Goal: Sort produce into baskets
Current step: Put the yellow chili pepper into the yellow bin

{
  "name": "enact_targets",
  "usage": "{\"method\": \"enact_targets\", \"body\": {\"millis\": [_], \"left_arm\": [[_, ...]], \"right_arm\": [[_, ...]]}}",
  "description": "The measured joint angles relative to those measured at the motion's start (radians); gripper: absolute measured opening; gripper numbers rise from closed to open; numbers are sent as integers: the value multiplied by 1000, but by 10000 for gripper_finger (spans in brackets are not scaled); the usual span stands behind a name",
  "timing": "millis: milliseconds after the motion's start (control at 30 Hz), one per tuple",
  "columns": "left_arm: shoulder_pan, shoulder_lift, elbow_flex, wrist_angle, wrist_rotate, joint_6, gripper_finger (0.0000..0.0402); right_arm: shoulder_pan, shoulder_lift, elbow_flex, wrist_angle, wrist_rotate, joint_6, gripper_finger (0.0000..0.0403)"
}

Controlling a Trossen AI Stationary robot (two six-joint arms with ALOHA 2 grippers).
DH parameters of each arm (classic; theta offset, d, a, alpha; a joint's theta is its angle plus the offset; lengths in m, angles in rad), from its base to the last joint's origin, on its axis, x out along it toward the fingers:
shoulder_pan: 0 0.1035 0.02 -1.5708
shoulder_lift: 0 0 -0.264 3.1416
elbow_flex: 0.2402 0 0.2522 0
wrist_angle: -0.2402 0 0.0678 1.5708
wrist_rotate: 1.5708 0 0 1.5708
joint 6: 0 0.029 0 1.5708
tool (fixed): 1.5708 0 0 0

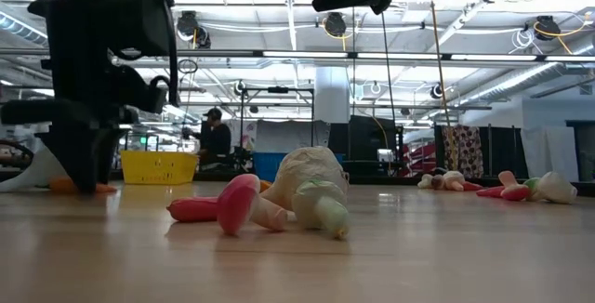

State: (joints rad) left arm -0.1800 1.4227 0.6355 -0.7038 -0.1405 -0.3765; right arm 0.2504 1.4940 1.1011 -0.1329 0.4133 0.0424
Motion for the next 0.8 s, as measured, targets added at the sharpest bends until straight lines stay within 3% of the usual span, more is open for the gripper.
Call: {"method": "enact_targets", "body": {"millis": [267, 600, 800], "left_arm": [[0, 14, -1, 7, 5, 16, 148], [-1, 14, -2, 18, 8, 17, 66], [0, 14, -2, 40, -9, 25, 55]], "right_arm": [[0, 0, 0, 0, 0, -5, 0], [0, 0, 0, 0, 0, -3, 0], [0, 0, 0, 0, 0, -4, 0]]}}
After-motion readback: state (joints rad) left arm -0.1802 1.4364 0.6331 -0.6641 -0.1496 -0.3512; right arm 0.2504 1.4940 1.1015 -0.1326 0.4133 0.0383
